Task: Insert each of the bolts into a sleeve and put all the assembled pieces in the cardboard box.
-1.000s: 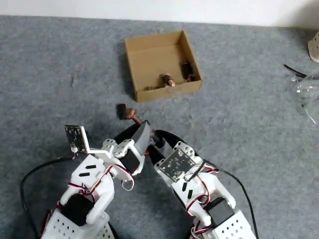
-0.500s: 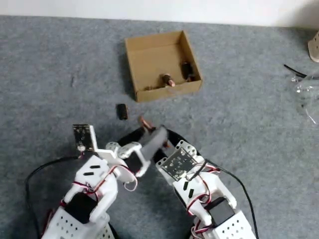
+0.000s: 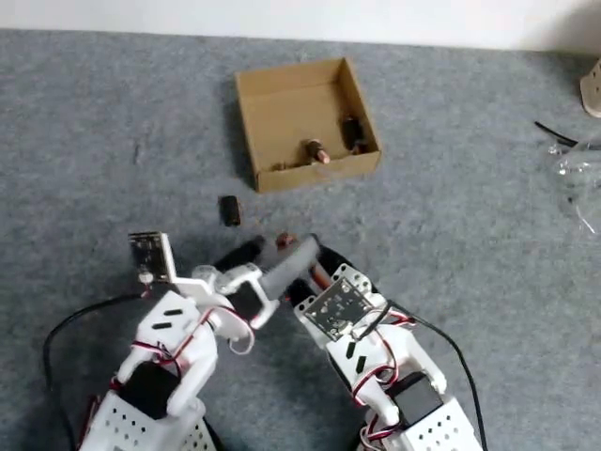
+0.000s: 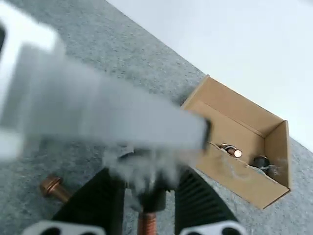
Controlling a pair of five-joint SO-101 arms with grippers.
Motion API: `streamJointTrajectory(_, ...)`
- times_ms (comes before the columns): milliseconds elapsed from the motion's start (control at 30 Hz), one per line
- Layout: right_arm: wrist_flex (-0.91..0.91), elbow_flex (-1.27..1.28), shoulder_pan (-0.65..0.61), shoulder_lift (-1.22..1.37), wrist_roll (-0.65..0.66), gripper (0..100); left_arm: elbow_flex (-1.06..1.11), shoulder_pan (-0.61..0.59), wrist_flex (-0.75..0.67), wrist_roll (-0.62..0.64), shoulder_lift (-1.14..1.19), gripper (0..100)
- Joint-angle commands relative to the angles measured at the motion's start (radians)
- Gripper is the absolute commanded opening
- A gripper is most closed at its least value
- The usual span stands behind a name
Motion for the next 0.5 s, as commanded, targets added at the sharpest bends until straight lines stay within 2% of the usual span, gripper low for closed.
streamJointTrajectory(0, -0.030, 0.090, 0.038, -0.007, 0.014, 0.5, -0.048, -0.143, -0.020, 0.147, -0.010, 32)
streamJointTrajectory(100, -0.030, 0.087, 0.045, -0.007, 0.012, 0.5, -0.054, -0.205, -0.021, 0.192, -0.010, 32)
streamJointTrajectory(333, -0.031, 0.091, 0.062, -0.007, 0.012, 0.5, -0.048, -0.216, -0.020, 0.187, -0.010, 32)
streamJointTrajectory(467, -0.031, 0.091, 0.085, -0.007, 0.012, 0.5, -0.044, -0.209, -0.015, 0.089, -0.010, 29)
